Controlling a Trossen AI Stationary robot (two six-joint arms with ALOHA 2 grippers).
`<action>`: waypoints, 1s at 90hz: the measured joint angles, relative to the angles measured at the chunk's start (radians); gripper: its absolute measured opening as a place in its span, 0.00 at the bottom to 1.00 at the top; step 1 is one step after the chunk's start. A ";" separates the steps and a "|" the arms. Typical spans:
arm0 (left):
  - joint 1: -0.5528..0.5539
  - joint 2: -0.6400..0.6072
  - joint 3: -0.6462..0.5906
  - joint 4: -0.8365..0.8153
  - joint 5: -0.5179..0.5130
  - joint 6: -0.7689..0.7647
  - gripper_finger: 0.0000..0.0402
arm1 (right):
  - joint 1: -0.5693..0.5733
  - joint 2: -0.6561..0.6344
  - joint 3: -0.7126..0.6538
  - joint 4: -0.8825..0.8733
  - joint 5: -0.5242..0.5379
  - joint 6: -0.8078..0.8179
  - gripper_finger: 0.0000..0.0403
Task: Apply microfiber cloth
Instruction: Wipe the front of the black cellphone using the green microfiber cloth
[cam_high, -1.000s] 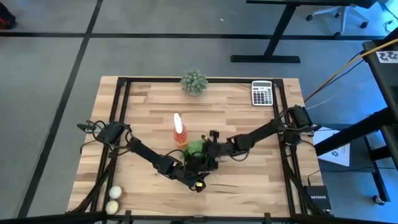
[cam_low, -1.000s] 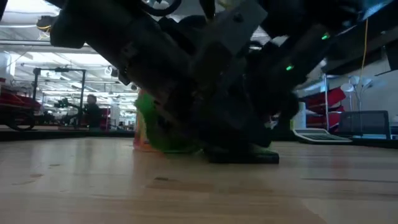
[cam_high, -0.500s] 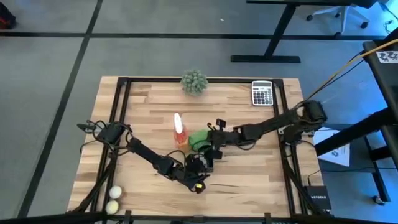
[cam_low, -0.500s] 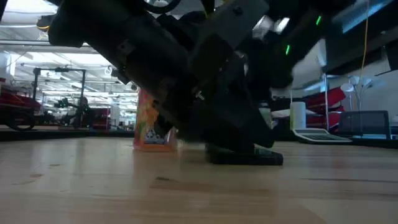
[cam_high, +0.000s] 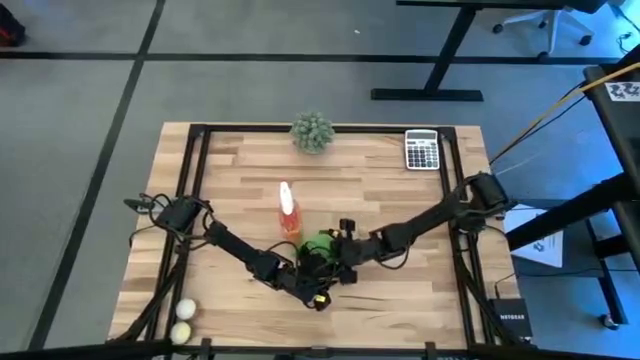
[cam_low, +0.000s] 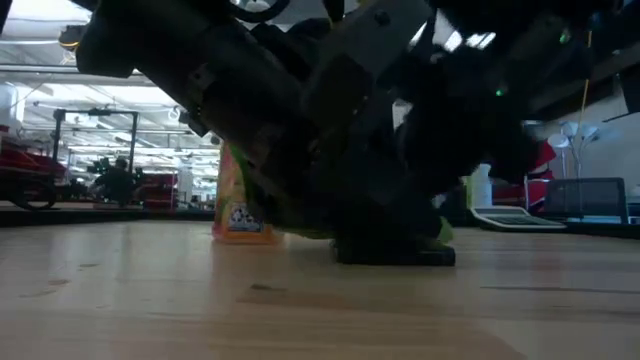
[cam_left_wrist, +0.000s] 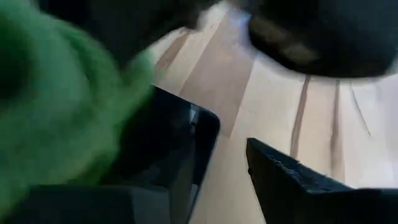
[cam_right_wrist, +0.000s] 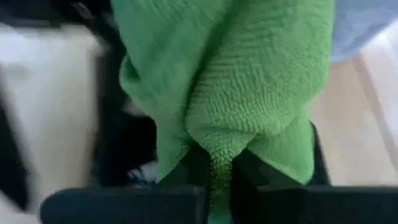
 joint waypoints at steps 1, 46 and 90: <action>-0.001 0.000 0.000 0.000 -0.001 0.000 0.33 | -0.004 0.001 0.001 -0.006 0.007 -0.004 0.02; -0.003 0.000 0.001 -0.003 -0.002 0.008 0.33 | -0.105 -0.206 -0.005 -0.243 -0.055 -0.011 0.02; -0.003 0.000 0.000 0.005 -0.003 0.018 0.33 | 0.082 -0.050 0.000 -0.144 -0.056 0.094 0.02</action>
